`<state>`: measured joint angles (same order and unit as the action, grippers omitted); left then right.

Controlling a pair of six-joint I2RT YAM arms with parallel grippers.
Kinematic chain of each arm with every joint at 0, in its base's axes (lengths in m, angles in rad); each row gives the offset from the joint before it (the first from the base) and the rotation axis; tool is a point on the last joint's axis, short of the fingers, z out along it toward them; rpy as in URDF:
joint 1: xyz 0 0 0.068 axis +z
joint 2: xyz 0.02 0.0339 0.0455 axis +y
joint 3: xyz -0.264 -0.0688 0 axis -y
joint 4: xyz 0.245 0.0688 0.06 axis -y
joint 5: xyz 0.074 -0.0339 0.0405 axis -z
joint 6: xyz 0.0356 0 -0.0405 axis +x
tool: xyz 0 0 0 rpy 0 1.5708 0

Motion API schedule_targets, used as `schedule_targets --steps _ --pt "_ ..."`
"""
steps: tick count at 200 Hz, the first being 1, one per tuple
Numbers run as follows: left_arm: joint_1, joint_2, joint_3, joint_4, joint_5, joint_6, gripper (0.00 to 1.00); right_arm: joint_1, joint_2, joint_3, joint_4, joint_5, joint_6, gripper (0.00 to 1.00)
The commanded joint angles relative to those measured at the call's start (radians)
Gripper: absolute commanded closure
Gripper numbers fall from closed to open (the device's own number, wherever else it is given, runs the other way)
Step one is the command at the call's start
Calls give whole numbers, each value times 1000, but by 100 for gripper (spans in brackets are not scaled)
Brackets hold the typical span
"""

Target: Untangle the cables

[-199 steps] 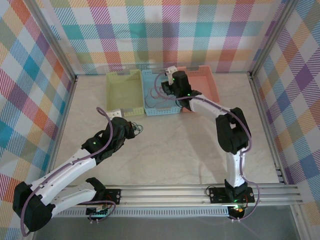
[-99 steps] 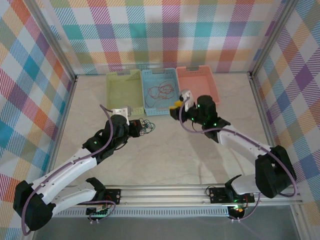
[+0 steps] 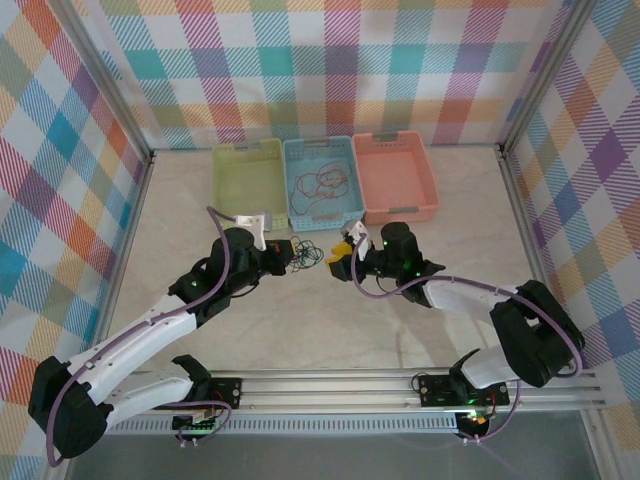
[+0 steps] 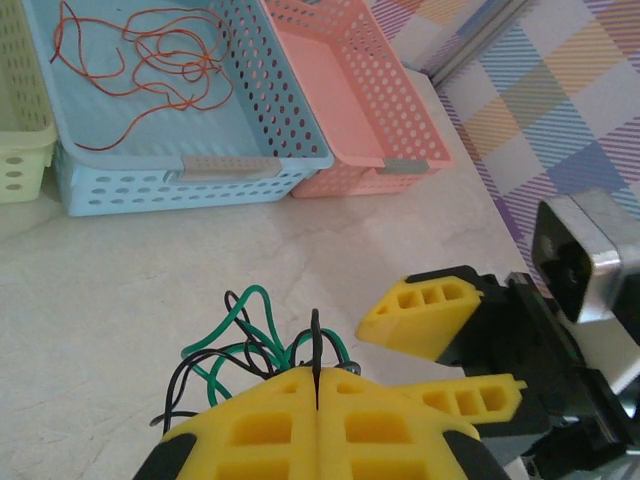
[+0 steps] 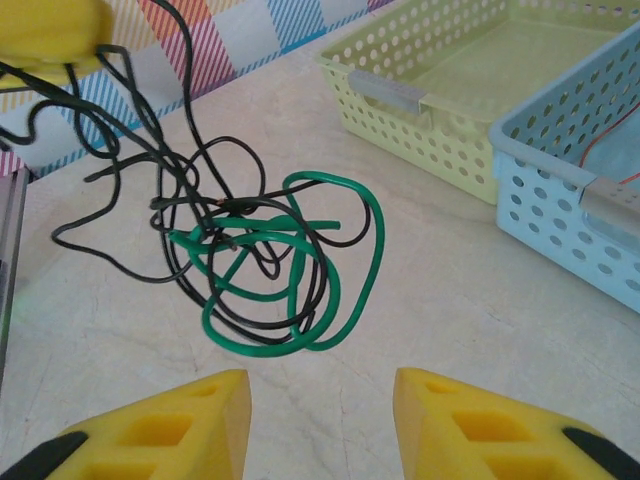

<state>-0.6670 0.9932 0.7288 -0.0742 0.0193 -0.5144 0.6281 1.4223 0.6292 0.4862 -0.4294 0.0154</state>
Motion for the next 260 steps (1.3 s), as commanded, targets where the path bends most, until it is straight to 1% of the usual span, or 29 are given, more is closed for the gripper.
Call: schedule_targets --steps 1,11,37,81,98,109,135,155,170,182,191,217,249,260 --pt "-9 -1 -7 44 36 17 100 4 19 -20 134 -28 73 56" --pt "-11 2 -7 46 41 15 100 4 41 -24 184 -26 94 56" --pt "-13 3 -6 52 53 13 100 4 82 -9 212 -25 137 56" --pt "-15 22 -6 60 62 13 100 5 111 4 235 -60 175 63" --pt "-16 33 -3 61 63 14 100 5 110 3 245 -71 186 63" --pt "-17 37 -3 62 63 13 100 5 108 2 250 -74 192 61" --pt "-18 47 -2 73 77 12 100 11 112 3 250 -68 187 53" --pt "-22 39 -15 90 77 8 100 12 114 5 236 -46 181 52" --pt "-22 40 -14 95 89 10 100 11 130 12 230 -40 182 53" --pt "-22 44 -14 101 102 10 100 13 146 20 228 -51 189 56" --pt "-23 43 -14 104 109 10 100 13 156 29 218 -62 190 60" --pt "-23 34 -16 105 109 14 100 16 164 40 189 -55 174 69" --pt "-25 34 -15 105 111 12 100 18 155 44 152 26 146 82" --pt "-24 35 -14 104 111 12 100 18 145 37 152 80 150 86"
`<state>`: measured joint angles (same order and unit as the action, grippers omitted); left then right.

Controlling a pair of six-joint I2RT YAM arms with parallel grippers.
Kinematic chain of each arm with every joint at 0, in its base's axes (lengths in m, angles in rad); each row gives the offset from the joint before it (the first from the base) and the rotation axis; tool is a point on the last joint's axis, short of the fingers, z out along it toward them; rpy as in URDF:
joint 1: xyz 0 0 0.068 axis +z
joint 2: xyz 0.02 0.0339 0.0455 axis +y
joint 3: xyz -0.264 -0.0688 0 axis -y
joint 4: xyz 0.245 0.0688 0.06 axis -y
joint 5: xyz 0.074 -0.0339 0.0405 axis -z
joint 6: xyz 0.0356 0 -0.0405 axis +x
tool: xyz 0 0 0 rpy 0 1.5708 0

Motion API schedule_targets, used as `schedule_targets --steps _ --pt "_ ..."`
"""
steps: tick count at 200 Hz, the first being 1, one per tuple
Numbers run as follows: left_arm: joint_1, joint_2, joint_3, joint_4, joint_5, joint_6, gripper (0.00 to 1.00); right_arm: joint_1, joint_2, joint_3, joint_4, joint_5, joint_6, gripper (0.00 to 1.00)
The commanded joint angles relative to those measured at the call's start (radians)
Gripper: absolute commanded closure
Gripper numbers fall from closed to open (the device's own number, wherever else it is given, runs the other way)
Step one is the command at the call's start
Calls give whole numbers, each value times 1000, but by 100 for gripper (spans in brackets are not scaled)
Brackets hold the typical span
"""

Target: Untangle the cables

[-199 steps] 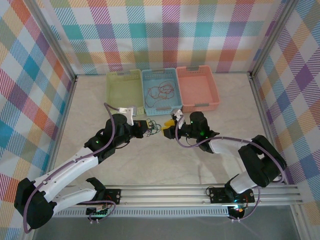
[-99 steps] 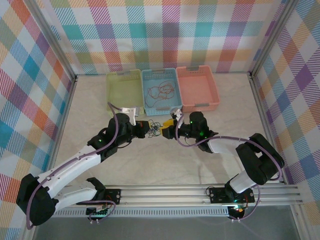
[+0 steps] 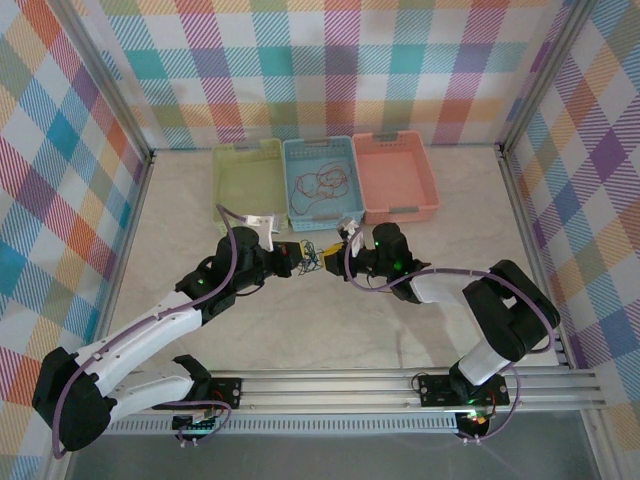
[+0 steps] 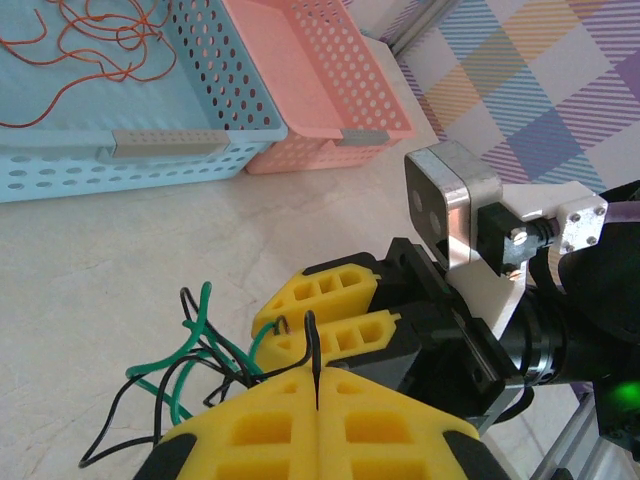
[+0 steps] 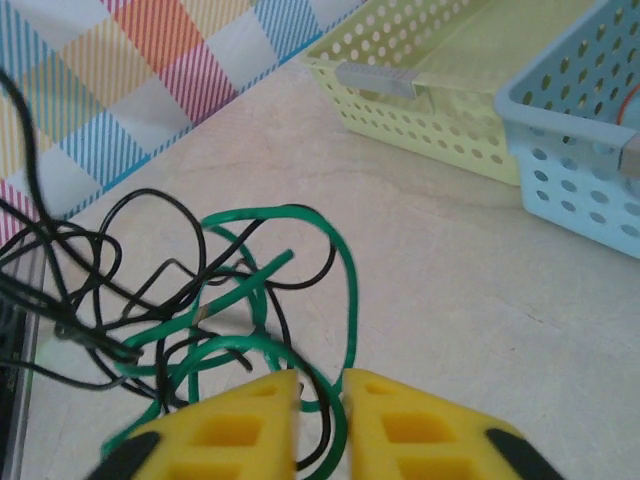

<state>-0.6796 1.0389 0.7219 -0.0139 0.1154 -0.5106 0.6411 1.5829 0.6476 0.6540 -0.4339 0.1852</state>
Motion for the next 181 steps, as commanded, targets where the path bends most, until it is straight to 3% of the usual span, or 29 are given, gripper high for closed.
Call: schedule_targets --steps 1,57,95,128,181 --pt "-12 -12 -6 42 15 8 100 5 -16 18 -16 90 -21 87" --pt "-12 -34 -9 21 -29 10 100 3 -64 11 -168 459 -51 99" --pt "-12 -35 2 -30 -114 10 100 -6 -105 -18 -161 552 -45 99" --pt "-12 -29 32 -154 -300 -18 100 -37 -122 -35 -203 669 8 100" --pt "-12 -77 20 -211 -446 -65 100 -85 -168 -67 -251 776 101 100"
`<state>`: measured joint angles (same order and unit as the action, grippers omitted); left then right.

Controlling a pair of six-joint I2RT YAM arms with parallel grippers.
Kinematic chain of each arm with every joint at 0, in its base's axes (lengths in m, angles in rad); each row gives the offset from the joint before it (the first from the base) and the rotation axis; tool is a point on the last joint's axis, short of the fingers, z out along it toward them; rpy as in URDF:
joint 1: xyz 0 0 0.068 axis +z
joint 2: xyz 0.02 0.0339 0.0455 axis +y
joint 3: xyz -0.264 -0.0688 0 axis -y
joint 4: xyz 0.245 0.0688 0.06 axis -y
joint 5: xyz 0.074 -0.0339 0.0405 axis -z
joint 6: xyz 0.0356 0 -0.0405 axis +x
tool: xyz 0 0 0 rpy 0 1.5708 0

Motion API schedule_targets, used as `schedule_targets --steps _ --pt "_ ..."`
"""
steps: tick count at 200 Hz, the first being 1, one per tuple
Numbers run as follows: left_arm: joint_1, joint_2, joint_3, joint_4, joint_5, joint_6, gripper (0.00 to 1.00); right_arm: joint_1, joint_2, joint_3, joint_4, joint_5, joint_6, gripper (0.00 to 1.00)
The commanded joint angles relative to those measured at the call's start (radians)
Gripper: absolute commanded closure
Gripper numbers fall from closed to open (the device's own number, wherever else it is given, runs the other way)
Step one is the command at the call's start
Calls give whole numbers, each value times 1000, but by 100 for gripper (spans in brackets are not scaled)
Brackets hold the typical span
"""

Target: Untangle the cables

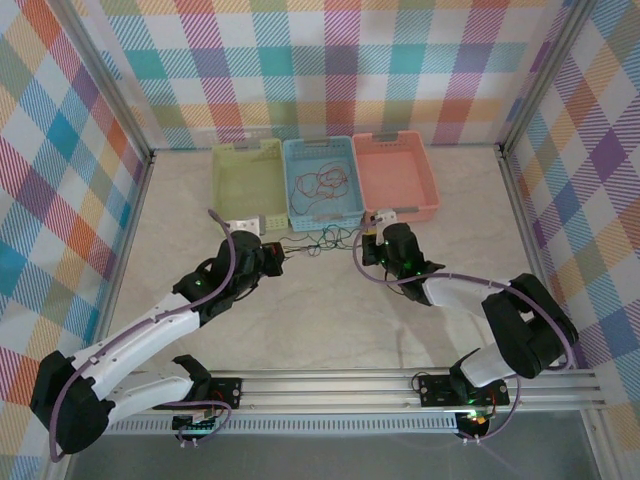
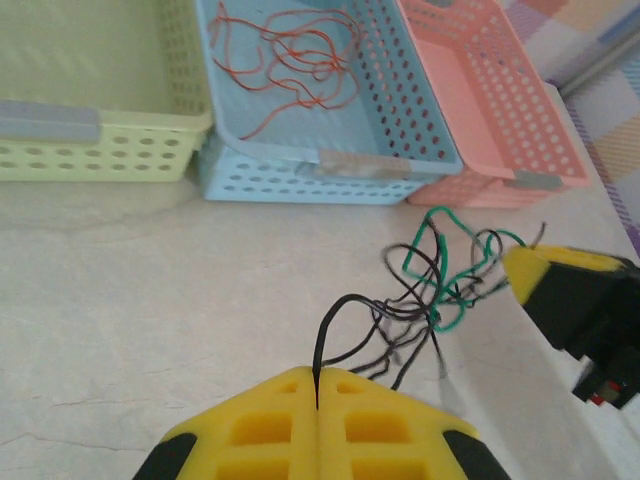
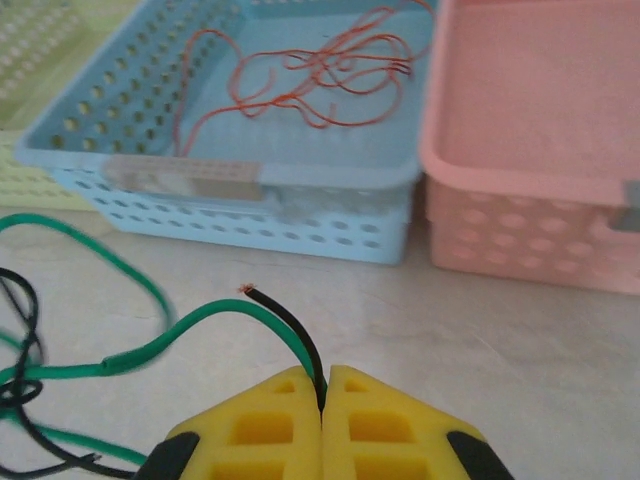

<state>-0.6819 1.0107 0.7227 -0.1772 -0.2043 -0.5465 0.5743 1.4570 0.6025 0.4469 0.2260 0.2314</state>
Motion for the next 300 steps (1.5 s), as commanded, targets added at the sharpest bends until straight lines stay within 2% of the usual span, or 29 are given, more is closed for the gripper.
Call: schedule_targets --steps 1,84,108,190,261,300 --pt "-10 -50 20 -49 -127 -29 100 -19 -43 -21 -44 118 56 100" --pt "-9 -192 -9 -161 -384 -109 100 -63 -82 -31 -139 253 145 100" --pt "-10 -230 -21 -188 -457 -145 100 -74 -98 -31 -187 327 194 100" --pt "-9 -263 -30 -203 -510 -160 100 -97 -108 -30 -255 425 270 100" --pt "-8 -290 -42 -212 -556 -176 100 -158 -170 -62 -327 529 374 98" --pt "-9 -306 -51 -202 -550 -179 100 -169 -208 -90 -284 495 362 100"
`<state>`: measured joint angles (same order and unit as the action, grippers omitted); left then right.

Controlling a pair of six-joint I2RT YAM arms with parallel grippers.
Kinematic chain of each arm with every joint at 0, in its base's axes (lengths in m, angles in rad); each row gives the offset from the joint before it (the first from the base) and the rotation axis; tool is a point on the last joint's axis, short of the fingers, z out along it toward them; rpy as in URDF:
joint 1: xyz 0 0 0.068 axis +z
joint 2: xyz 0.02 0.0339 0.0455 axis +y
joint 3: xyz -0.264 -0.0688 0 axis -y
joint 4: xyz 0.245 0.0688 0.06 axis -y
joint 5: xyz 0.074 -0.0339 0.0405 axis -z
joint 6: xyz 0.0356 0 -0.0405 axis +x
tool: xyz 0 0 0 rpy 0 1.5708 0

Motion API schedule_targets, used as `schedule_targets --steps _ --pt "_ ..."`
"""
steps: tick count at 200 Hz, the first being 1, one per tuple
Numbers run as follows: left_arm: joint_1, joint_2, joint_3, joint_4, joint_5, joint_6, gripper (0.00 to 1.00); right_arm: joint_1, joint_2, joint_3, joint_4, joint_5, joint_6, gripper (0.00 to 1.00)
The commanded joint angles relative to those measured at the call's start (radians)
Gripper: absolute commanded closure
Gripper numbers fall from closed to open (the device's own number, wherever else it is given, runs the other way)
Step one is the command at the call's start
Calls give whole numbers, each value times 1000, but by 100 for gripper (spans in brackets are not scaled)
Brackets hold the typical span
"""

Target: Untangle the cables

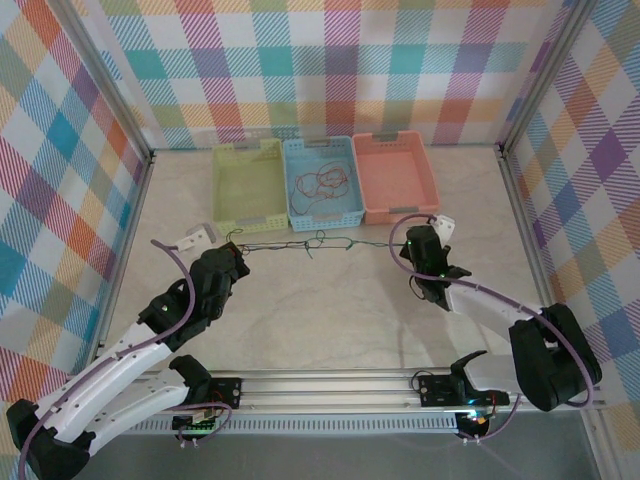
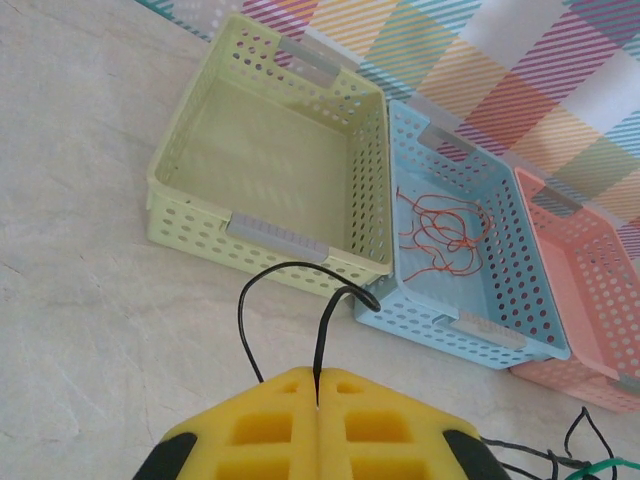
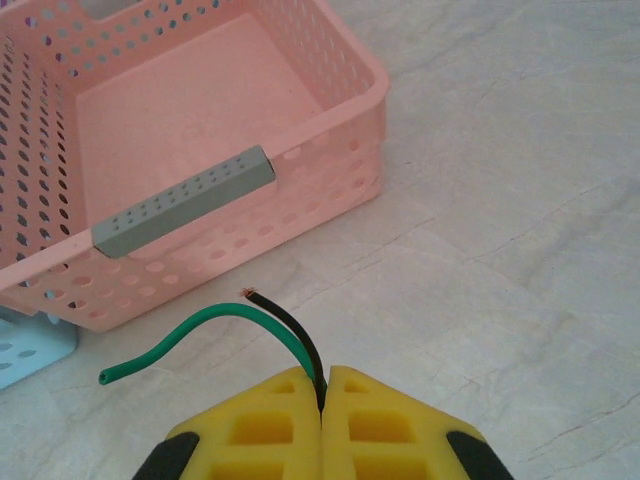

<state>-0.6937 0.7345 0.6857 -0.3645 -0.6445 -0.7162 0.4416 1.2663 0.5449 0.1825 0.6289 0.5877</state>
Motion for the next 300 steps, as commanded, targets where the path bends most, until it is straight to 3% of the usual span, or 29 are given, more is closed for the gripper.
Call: schedule_targets --steps 1,41,67,90,113,128,158,241,279,300 --pt "2 -28 -15 -13 -109 -9 100 -37 -18 -33 -16 91 5 100" --pt "3 39 -11 53 14 42 100 -35 -10 -17 45 -92 -96 100" --pt "2 79 4 78 110 90 100 -35 -4 -9 68 -209 -139 95" --pt "3 74 -15 152 171 124 100 -35 -5 3 69 -286 -157 83" --pt "3 69 -21 179 210 144 100 -34 -21 -17 124 -317 -168 62" --pt "4 73 -21 189 230 152 100 -32 -31 -28 147 -328 -173 57" --pt "2 89 -20 204 259 159 100 -23 -28 -35 205 -426 -214 57" --pt "3 129 -4 204 294 162 100 -2 28 13 159 -457 -253 56" --pt "3 144 2 203 305 166 100 14 102 63 159 -616 -309 57" --pt "3 150 4 201 305 167 100 49 146 108 117 -626 -357 57"
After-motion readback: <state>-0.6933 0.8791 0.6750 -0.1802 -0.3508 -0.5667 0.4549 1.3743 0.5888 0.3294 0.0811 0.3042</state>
